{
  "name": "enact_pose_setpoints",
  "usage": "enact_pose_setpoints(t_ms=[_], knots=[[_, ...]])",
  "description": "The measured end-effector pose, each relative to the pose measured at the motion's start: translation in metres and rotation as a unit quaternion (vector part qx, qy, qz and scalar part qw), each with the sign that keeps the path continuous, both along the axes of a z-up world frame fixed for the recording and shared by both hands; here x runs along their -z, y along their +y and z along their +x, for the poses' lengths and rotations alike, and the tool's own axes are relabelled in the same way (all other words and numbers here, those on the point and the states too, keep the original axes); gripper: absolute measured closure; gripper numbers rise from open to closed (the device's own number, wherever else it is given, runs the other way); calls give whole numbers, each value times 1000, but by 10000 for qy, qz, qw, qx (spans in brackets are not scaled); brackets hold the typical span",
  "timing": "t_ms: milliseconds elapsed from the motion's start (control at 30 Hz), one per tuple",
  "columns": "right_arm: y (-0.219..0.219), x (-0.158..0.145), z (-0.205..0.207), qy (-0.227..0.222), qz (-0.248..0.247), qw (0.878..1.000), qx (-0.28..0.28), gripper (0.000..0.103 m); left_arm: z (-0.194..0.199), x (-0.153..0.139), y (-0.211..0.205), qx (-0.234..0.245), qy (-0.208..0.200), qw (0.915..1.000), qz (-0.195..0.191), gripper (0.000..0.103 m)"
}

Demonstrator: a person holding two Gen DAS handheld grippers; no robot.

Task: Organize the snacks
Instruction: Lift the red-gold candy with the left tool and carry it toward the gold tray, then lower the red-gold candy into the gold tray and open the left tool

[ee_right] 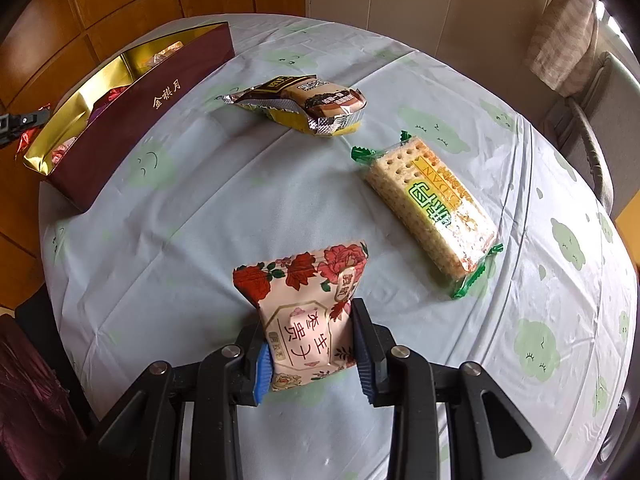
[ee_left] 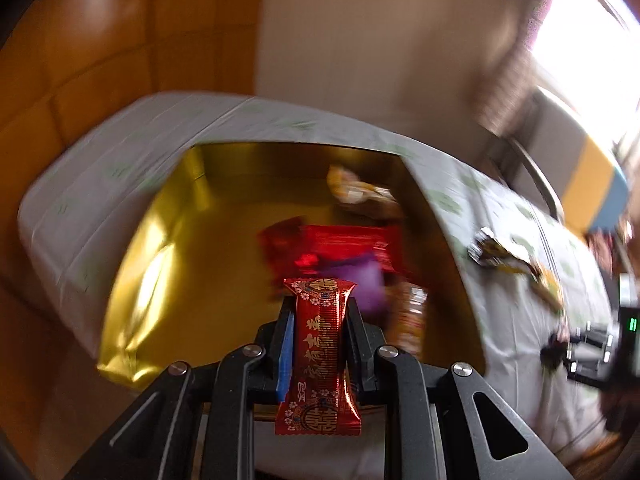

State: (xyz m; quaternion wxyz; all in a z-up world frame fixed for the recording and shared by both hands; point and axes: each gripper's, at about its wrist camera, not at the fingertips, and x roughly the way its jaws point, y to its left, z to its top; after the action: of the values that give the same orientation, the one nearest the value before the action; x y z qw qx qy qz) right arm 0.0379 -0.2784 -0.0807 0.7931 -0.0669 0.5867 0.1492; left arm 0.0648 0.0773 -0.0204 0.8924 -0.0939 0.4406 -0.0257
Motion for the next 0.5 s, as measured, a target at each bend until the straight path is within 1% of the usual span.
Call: enact_pose_setpoints(t_ms=[133,200,367,500], knots=[[1,0,0,-9,-25,10000,-9,69,12,9,38,-477,337,9962,-639,81],[2,0,0,-8,-22,10000,-7,69,16,9,44,-561,364,9947,-787,81],[2,0,1,-9,-29,10000,-6,69,40,1,32,-420,347,9936,-987,81],[2,0,1,-10,-26,10000,-5,69,78,-2,16,-332,356,9935,-1027,81]])
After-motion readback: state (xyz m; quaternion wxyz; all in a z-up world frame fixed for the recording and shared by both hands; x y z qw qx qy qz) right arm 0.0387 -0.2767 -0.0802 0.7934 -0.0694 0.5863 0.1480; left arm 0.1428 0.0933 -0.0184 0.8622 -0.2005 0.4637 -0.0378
